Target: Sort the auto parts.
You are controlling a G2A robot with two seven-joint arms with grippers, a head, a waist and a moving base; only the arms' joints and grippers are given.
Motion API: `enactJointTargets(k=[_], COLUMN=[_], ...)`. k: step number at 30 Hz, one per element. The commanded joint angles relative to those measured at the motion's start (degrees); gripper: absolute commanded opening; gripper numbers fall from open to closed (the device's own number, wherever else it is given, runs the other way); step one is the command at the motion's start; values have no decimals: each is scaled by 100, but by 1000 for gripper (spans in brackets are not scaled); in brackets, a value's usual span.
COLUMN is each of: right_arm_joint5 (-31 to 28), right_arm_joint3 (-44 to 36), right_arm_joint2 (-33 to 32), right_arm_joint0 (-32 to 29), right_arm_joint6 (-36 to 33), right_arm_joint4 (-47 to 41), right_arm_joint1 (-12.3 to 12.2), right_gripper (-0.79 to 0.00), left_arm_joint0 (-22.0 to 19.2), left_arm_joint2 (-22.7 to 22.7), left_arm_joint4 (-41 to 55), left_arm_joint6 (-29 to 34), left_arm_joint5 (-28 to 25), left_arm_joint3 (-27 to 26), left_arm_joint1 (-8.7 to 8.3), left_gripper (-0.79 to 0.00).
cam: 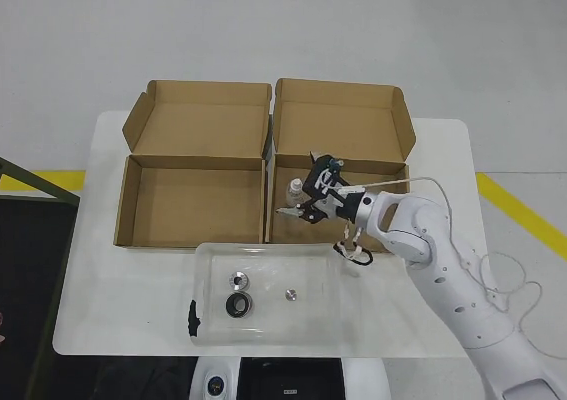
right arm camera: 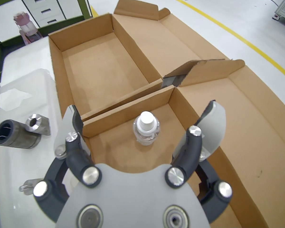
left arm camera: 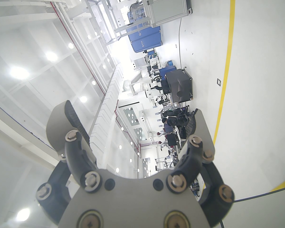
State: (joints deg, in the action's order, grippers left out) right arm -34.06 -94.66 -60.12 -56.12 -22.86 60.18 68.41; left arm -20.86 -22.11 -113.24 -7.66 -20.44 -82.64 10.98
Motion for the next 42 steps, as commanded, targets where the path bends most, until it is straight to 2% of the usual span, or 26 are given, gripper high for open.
enactJointTargets(k=[1,7,13,28,42], right_arm_joint5=[-35,-229,-629,-1007,-1214], right_arm_joint3=[-323,-1333,-2047,-2539,-2134], right_arm_joint2=[-136,-416,-358,63,477], right_arm_joint0=[-178,-731,-1270,-1930,-1861], right_arm_joint6=[-141,-515,-690,-706,-1142], right_arm_joint4=[-145,-98,144,1444,1826], right_arm_joint1=[-38,-157,-243,-356,-381], right_gripper=[0,0,0,0,0], left_arm_joint0=[0,0,0,0,0], left_arm_joint2=[0,0,0,0,0], left_arm_joint4=[0,0,0,0,0], left_arm_joint6=[0,0,0,0,0], left_arm_joint5=[0,0,0,0,0], left_arm_joint3=[0,0,0,0,0], left_arm_joint1=[0,0,0,0,0], left_gripper=[0,0,0,0,0])
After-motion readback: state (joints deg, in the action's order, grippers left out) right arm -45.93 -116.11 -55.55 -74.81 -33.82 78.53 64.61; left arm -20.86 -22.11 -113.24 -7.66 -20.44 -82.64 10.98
